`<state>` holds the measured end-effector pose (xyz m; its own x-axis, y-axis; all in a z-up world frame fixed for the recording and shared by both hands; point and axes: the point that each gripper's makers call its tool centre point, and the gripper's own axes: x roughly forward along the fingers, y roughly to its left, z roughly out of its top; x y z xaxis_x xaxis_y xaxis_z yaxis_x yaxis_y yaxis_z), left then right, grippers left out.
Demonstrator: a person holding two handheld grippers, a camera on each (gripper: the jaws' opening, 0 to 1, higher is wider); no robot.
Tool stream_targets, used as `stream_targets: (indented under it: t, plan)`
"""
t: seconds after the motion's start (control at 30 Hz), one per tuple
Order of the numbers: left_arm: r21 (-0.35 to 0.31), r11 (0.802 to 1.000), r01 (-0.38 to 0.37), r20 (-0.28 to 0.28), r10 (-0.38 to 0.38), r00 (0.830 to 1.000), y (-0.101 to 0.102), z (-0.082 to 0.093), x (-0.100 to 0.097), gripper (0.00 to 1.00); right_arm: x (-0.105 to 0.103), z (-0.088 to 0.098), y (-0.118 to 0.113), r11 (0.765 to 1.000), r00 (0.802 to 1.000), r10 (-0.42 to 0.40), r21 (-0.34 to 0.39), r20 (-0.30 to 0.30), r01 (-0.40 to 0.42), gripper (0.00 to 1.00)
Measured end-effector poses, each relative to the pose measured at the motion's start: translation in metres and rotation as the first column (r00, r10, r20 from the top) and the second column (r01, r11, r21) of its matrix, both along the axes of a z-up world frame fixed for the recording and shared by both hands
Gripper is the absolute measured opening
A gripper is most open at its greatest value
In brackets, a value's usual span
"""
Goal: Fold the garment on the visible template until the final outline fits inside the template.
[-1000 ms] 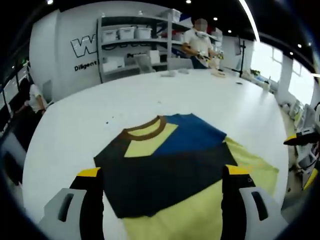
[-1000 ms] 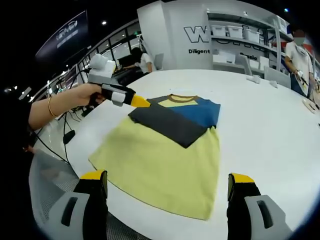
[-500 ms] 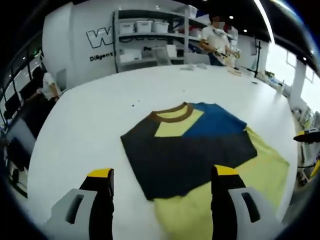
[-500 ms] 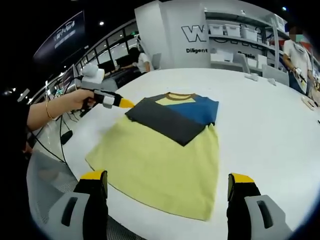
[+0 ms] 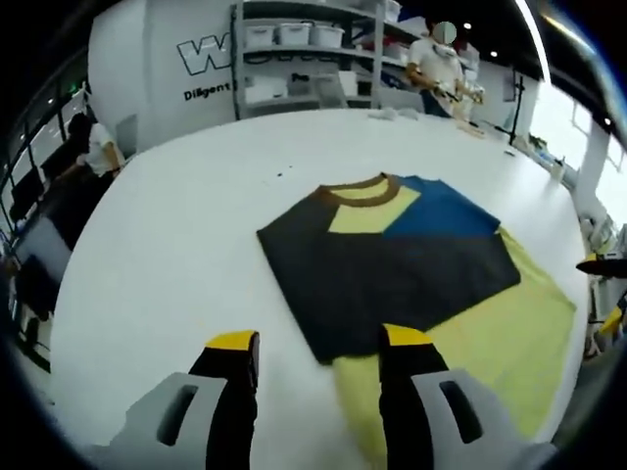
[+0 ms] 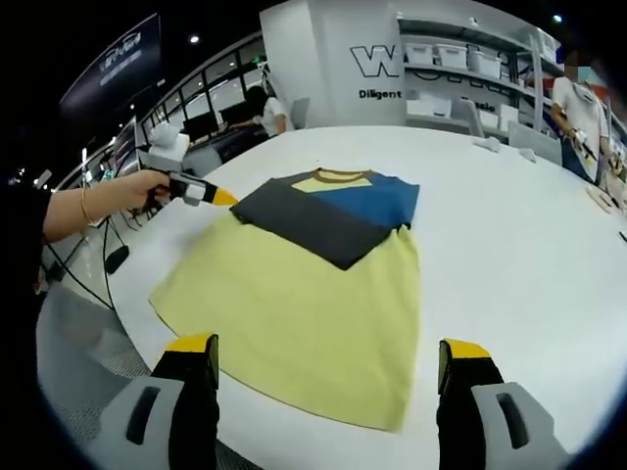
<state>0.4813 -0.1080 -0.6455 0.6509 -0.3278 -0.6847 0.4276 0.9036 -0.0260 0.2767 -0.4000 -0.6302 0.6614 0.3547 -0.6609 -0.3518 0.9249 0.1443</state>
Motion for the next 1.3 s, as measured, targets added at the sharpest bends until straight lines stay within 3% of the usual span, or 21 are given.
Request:
stream_targets:
  t: [0.4, 0.6, 1.07, 1.17, 1.3]
  plan:
    - [-0.029, 1.000, -0.007, -0.070, 0.005, 0.998, -0.003, -0.019, -0.011, 0.19, -0.004, -0.019, -0.018, 0.999, 0.999, -0.041, -0.034, -0.026, 0.040, 0.70]
    - [-0.018, 1.000, -0.009, -0.092, 0.007, 0.996, -0.003, -0.028, -0.016, 0.14, -0.007, -0.027, -0.027, 0.995, 0.998, -0.054, -0.083, -0.045, 0.050, 0.59]
    - [-0.023, 0.997, -0.074, -0.030, 0.073, 0.997, 0.002, -0.024, -0.005, 0.06, -0.017, -0.038, -0.035, 0.989, 0.995, -0.066, -0.137, -0.081, 0.054, 0.42]
    - [-0.023, 0.999, -0.049, -0.036, 0.048, 0.998, -0.001, -0.026, -0.005, 0.03, -0.018, -0.041, -0.037, 0.986, 0.995, -0.060, -0.159, -0.086, 0.046, 0.35]
    - [0.010, 1.000, -0.024, -0.018, 0.024, 1.000, -0.003, -0.026, -0.007, 0.01, -0.019, -0.044, -0.035, 0.987, 0.993, -0.065, -0.154, -0.096, 0.050, 0.33]
